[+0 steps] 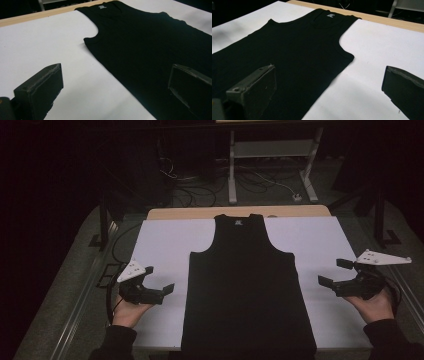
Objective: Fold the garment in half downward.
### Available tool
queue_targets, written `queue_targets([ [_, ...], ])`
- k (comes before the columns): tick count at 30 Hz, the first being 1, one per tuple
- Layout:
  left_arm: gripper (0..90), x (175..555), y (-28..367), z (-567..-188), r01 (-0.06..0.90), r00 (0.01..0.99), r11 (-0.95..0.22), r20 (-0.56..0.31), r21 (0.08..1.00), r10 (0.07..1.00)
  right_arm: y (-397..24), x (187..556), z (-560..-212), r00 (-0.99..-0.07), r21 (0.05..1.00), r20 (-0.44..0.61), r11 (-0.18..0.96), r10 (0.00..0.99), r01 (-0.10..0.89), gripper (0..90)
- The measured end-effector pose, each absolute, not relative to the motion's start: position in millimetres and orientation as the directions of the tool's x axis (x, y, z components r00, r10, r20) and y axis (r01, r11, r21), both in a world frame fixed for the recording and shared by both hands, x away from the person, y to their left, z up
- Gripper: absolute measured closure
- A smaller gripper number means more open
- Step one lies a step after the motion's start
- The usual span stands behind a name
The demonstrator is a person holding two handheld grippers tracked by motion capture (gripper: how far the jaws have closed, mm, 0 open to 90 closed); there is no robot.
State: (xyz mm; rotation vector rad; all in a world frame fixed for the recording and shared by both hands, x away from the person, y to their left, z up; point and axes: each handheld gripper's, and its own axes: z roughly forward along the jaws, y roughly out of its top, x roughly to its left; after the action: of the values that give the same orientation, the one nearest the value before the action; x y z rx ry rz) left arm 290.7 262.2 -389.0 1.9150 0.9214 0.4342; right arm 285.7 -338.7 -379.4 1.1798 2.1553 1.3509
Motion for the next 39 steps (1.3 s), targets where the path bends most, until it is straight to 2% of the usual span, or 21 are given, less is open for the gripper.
queue_targets([
  [6, 0.0, 298, 261, -383, 0.432, 0.659, -0.265, -0.102, 0.862, 0.745, -336, 292, -372, -0.61, 0.857, 0.128, 0.223, 0.782, 0.465, 0.0],
  [19, 0.0, 315, 255, -366, 0.421, 0.677, -0.308, -0.069, 0.853, 0.733, -331, 307, -358, -0.629, 0.848, 0.123, 0.248, 0.768, 0.469, 0.0],
  [39, 0.0, 338, 250, -349, 0.422, 0.693, -0.328, -0.067, 0.845, 0.718, -323, 329, -336, -0.644, 0.839, 0.085, 0.294, 0.76, 0.458, 0.0],
])
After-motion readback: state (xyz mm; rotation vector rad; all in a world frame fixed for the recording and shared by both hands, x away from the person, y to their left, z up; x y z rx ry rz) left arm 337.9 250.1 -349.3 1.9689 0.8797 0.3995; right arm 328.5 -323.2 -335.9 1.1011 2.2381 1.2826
